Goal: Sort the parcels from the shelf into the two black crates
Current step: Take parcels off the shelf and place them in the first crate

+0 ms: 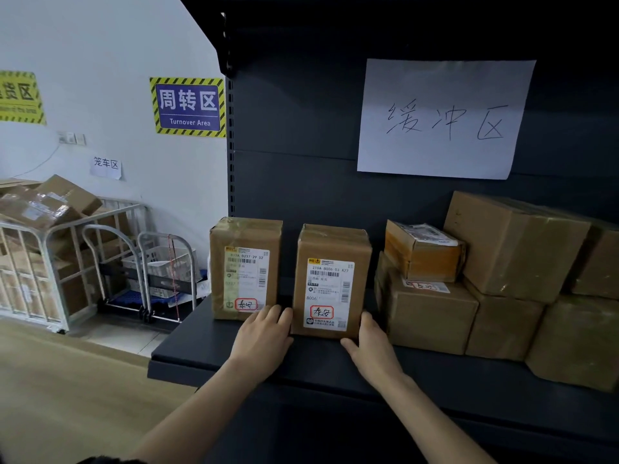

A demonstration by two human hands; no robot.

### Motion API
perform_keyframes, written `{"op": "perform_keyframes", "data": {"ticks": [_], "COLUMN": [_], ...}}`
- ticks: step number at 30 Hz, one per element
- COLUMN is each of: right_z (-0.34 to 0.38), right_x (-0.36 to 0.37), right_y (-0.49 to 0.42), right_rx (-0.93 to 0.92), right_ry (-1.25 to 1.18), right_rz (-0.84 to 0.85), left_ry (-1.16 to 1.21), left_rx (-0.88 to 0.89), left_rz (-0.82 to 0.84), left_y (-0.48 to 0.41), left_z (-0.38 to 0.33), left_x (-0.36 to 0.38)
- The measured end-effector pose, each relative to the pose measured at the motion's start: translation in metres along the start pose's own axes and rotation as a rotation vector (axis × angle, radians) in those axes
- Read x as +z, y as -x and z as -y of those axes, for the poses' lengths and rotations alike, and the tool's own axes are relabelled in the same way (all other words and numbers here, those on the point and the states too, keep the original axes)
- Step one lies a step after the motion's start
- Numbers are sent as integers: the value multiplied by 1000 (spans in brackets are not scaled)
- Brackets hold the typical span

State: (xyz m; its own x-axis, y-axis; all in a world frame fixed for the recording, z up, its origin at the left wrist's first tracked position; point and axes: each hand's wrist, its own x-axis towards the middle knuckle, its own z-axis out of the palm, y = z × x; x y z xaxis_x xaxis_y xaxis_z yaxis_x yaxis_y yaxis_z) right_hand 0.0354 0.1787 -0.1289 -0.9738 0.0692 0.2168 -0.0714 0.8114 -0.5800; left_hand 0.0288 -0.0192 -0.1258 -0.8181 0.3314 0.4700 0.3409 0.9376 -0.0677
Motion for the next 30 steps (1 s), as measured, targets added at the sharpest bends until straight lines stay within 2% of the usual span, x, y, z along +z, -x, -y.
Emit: {"op": "perform_keyframes", "data": {"ticks": [8,16,21,27,30], "right_z": [6,13,9,4,3], "right_x": [5,15,13,15,17], "right_y": [-9,-31,-45,-58,-63], "right_rx": [-11,-17,-31,-44,-45], "right_ry": [71,60,12,-39,-153], "right_rz": [-15,32,88,141,144], "left_ry": [-139,-131,17,230,332], "left_rx": [61,-132,-321,-398,-415], "left_rz": [-81,-49,22,141,175], "left_y": [15,34,28,-1,-9], "left_z": [31,92,112,120,120], "left_x": [1,-8,-12,-5,2]}}
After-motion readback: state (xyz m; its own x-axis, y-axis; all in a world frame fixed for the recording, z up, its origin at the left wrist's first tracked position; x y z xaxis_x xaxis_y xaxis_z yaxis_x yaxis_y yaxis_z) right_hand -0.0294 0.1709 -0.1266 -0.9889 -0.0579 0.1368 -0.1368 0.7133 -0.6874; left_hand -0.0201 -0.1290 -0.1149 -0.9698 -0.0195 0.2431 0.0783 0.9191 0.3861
